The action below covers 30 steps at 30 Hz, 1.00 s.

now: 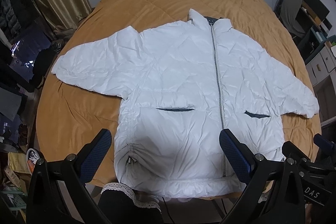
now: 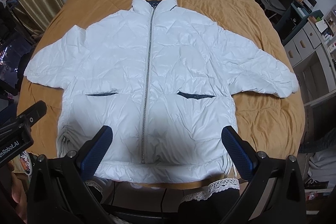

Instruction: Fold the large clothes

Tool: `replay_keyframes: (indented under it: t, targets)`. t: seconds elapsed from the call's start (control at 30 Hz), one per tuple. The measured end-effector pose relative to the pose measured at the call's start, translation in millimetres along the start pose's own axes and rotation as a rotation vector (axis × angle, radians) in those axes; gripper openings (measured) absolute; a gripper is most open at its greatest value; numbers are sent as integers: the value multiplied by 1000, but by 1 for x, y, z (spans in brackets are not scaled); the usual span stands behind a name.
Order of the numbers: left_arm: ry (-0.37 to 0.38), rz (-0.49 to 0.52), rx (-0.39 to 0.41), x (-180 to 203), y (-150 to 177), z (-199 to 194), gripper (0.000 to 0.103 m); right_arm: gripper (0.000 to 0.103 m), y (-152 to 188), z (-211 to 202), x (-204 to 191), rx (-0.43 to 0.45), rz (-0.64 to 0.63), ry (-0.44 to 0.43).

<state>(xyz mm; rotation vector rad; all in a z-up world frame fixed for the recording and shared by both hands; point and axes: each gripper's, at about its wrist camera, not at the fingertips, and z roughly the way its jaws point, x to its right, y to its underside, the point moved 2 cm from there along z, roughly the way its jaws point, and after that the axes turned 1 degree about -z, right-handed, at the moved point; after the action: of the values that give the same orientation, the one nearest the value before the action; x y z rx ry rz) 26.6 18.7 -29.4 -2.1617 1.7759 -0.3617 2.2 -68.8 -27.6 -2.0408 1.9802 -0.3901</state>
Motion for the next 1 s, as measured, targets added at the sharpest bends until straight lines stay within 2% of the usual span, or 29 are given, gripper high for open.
replay_keyframes:
  t: [1.0]
  targets:
    - [-16,9,-6,-1,2,3,102,103,4,5,2,-37,8,-10]
